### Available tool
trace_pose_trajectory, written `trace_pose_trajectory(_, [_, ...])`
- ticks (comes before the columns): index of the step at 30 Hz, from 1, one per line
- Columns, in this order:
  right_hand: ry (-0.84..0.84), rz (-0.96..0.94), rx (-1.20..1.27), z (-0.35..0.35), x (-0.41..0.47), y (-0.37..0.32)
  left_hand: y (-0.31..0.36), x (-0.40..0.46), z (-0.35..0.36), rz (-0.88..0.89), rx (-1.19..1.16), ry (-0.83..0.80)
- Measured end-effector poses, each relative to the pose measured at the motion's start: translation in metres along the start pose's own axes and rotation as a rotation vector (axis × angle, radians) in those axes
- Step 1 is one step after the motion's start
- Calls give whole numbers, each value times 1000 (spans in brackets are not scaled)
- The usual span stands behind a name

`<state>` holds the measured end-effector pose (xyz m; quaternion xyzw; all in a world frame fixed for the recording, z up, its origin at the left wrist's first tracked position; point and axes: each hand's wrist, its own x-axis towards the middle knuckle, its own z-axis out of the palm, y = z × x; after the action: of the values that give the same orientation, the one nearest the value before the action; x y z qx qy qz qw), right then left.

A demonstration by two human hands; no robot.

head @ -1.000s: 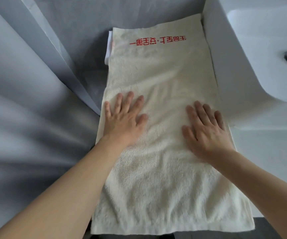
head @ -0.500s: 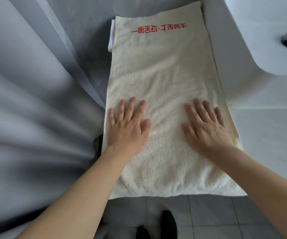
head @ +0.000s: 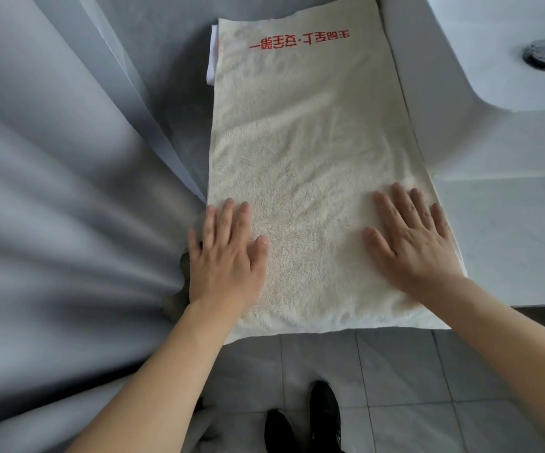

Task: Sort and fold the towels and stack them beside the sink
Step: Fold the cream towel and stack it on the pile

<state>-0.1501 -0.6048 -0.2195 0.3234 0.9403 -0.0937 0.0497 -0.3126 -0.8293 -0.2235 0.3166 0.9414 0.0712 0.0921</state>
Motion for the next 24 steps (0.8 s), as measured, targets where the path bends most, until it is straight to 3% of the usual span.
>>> trace_pose_trajectory(4, [25, 80, 73, 1, -4, 13, -8, 0, -1, 55, -37, -18])
trace_pose_trajectory(9, [38, 30, 4, -2, -9, 8, -10, -4, -3, 74, 24, 14])
trace_pose_trajectory(13, [9, -121, 0, 5, -12, -19, 14, -20, -8, 337, 49, 111])
trace_pose_trajectory(16, [-1, -86, 17, 12, -8, -21, 30, -32, -6, 469, 21, 48])
trace_pose_trajectory(24, [-8, -97, 21, 8, -9, -23, 36, -46, 0, 464, 272, -148])
